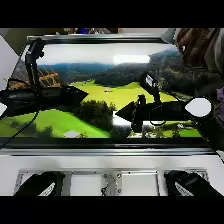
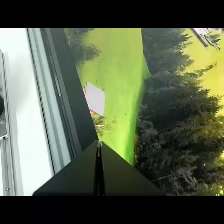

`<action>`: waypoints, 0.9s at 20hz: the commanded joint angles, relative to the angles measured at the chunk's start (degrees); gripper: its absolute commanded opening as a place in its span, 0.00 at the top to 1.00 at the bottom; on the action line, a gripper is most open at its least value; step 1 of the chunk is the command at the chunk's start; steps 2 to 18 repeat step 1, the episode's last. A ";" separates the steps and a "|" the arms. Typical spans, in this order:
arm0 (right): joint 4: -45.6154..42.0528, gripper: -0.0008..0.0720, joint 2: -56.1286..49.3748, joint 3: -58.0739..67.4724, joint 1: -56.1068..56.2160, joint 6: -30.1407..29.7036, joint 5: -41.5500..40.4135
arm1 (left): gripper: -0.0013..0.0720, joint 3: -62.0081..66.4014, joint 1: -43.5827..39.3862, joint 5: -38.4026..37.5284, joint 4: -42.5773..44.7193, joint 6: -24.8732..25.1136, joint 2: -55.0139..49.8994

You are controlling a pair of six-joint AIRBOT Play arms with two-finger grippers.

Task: Fold the clothes and pants, and hang the long-sleeved shirts on hangers.

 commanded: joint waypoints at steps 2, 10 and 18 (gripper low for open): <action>0.02 0.94 -0.04 -0.02 0.04 0.00 0.02 | 0.96 -0.02 -0.04 0.02 0.00 0.00 -0.04; 0.02 0.94 -0.04 -0.02 0.04 0.00 0.02 | 0.96 -0.02 -0.04 0.02 0.00 0.00 -0.04; 0.02 0.94 -0.04 -0.02 0.04 0.00 0.02 | 0.96 -0.02 -0.04 0.02 0.00 0.00 -0.04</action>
